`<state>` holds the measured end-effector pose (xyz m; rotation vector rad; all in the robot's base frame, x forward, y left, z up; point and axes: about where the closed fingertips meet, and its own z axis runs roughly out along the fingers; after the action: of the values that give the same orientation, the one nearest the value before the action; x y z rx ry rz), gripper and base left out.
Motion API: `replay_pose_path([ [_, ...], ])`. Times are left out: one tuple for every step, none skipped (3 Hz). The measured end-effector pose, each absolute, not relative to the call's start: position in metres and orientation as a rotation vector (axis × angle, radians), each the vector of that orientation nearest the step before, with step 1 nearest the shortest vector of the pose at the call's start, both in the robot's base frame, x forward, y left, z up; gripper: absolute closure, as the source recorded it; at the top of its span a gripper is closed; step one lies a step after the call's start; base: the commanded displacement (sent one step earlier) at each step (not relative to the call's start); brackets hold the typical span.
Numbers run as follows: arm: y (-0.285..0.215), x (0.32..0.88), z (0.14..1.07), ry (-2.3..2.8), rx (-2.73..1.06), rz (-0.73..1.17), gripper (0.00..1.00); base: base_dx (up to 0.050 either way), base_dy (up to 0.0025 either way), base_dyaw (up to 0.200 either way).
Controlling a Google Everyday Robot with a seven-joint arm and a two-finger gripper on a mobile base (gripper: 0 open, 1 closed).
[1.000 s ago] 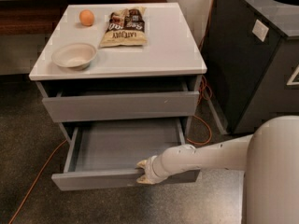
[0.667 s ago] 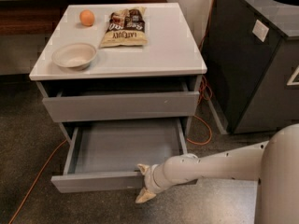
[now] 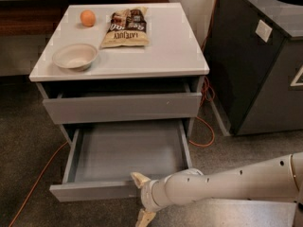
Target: Place orange into middle drawer
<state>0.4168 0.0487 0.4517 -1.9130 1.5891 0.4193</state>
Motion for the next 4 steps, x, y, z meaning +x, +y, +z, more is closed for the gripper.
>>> replay_pose_path([
  [0.06, 0.418, 0.487, 1.527, -1.924, 0.385, 0.0, 0.0, 0.0, 0.0],
  [0.066, 0.428, 0.524, 1.516, -1.902, 0.388, 0.0, 0.0, 0.0, 0.0],
  [0.068, 0.445, 0.563, 1.539, -1.874, 0.413, 0.0, 0.0, 0.0, 0.0],
  [0.071, 0.46, 0.604, 1.559, -1.853, 0.417, 0.0, 0.0, 0.0, 0.0],
])
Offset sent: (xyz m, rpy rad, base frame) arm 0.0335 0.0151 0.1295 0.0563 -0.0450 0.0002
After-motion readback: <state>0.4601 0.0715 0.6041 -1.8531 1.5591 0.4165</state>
